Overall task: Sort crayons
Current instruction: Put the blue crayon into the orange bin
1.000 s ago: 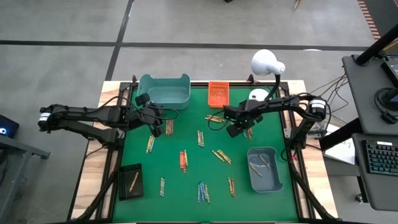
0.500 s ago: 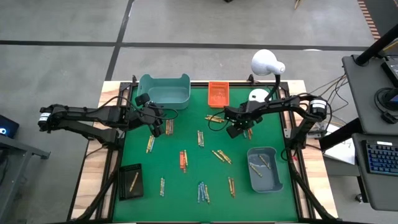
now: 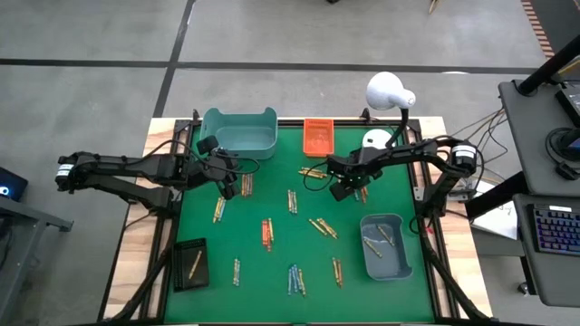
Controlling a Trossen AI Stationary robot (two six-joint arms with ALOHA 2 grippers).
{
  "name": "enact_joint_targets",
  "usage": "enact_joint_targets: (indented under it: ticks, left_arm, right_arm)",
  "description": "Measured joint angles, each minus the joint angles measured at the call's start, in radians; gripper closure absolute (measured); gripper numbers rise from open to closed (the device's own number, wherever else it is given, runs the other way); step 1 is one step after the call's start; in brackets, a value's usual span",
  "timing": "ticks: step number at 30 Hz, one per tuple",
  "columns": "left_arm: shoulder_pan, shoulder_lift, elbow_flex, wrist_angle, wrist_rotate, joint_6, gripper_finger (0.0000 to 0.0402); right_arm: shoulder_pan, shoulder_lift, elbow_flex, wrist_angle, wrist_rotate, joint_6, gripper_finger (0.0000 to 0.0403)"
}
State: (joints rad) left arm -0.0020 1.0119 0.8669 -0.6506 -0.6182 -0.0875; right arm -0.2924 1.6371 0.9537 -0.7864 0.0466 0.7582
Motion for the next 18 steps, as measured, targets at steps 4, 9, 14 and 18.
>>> enact_joint_targets:
  ticks: [4,9,14,18]
  left_arm:
    - [0.0,0.0,0.0,0.0,0.0,0.0,0.0239]
    - [0.0,0.0,0.0,0.0,0.0,0.0,0.0239]
    - [0.0,0.0,0.0,0.0,0.0,0.0,0.0239]
    - [0.0,0.0,0.0,0.0,0.0,0.0,0.0239]
  right_arm:
    - [0.0,0.0,0.0,0.001,0.002,0.0,0.0286]
    - [0.0,0.0,0.0,0.015,-0.003,-0.017,0.0354]
    - [0.001,0.0,0.0,0.016,-0.003,-0.023,0.0388]
    - [0.0,-0.001,0.012,0.001,-0.002,-0.027,0.0392]
